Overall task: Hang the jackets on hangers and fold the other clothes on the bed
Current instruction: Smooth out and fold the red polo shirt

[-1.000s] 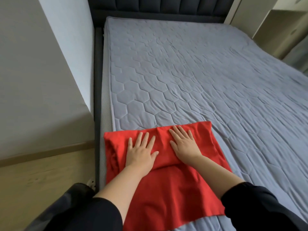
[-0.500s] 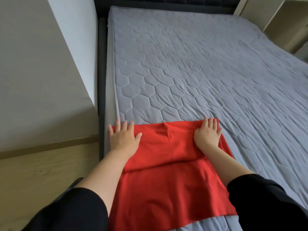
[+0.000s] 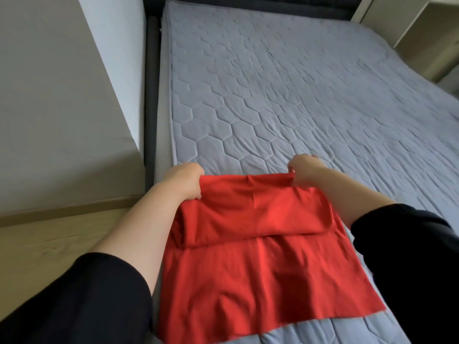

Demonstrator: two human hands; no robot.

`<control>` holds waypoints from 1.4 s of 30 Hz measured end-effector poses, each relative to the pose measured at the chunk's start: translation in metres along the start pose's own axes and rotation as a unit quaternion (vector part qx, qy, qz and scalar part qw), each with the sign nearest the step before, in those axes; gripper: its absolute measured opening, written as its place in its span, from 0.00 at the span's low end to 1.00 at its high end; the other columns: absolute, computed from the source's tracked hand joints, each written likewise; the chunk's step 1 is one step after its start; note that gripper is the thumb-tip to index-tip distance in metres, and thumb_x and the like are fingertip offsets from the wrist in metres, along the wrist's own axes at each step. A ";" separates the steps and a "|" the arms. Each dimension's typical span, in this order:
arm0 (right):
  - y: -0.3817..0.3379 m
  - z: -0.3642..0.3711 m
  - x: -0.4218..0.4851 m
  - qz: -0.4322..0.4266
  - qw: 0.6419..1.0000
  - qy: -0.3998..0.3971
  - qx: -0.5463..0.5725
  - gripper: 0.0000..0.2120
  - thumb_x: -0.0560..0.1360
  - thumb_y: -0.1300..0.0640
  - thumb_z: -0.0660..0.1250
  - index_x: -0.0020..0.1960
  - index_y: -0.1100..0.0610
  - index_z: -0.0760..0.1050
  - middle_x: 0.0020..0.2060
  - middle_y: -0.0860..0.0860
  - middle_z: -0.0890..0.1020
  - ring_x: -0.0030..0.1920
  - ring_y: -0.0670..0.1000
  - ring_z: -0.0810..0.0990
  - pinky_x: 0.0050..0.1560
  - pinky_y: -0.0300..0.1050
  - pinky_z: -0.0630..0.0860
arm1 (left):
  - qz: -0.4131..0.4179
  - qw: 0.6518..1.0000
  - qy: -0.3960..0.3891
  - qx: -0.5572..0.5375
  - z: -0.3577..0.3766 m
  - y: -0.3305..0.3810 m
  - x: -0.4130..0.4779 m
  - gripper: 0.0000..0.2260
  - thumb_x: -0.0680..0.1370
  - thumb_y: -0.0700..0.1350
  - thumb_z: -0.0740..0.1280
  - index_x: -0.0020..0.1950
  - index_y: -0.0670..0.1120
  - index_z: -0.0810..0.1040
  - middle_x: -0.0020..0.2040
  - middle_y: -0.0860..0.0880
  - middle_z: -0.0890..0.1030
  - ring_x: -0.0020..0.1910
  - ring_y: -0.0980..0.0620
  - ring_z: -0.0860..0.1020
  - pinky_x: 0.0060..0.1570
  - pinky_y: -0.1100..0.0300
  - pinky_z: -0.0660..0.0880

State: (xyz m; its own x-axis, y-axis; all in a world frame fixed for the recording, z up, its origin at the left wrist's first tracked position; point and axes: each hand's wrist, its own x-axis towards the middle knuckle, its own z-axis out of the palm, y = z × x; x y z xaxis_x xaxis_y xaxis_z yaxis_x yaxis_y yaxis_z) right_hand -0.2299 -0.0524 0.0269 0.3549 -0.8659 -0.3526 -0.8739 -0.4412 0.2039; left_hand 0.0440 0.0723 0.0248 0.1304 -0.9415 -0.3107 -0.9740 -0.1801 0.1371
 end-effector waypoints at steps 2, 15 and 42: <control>0.007 -0.007 0.000 0.001 0.998 0.067 0.021 0.09 0.72 0.57 0.66 0.52 0.54 0.76 0.54 0.53 0.79 0.57 0.56 0.76 0.69 0.52 0.61 | -0.019 0.997 0.072 0.004 -0.003 0.002 -0.003 0.09 0.74 0.43 0.69 0.53 0.47 0.76 0.56 0.46 0.77 0.56 0.42 0.77 0.47 0.56 0.70; 0.014 0.024 -0.078 -0.092 0.869 0.477 0.091 0.08 0.70 0.58 0.61 0.41 0.62 0.74 0.34 0.57 0.76 0.35 0.60 0.76 0.45 0.52 0.65 | 0.145 0.967 0.212 -0.011 -0.005 -0.015 -0.065 0.06 0.69 0.38 0.66 0.44 0.46 0.72 0.43 0.47 0.75 0.44 0.40 0.76 0.36 0.55 0.65; 0.034 0.152 -0.151 -0.006 0.937 0.340 0.077 0.24 0.54 0.60 0.80 0.47 0.60 0.77 0.40 0.55 0.78 0.40 0.60 0.77 0.45 0.51 0.65 | 0.105 0.987 0.118 -0.008 0.059 0.057 -0.081 0.22 0.81 0.56 0.57 0.72 0.49 0.65 0.70 0.46 0.68 0.69 0.45 0.66 0.66 0.51 0.64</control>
State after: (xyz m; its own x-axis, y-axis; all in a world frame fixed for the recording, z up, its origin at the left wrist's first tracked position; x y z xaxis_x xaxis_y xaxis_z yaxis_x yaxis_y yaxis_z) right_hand -0.3636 0.0998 -0.0520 0.4481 -0.8349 0.3196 -0.8880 -0.4570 0.0510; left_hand -0.0331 0.1554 0.0024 -0.0328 -0.9984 -0.0469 -0.9812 0.0232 0.1916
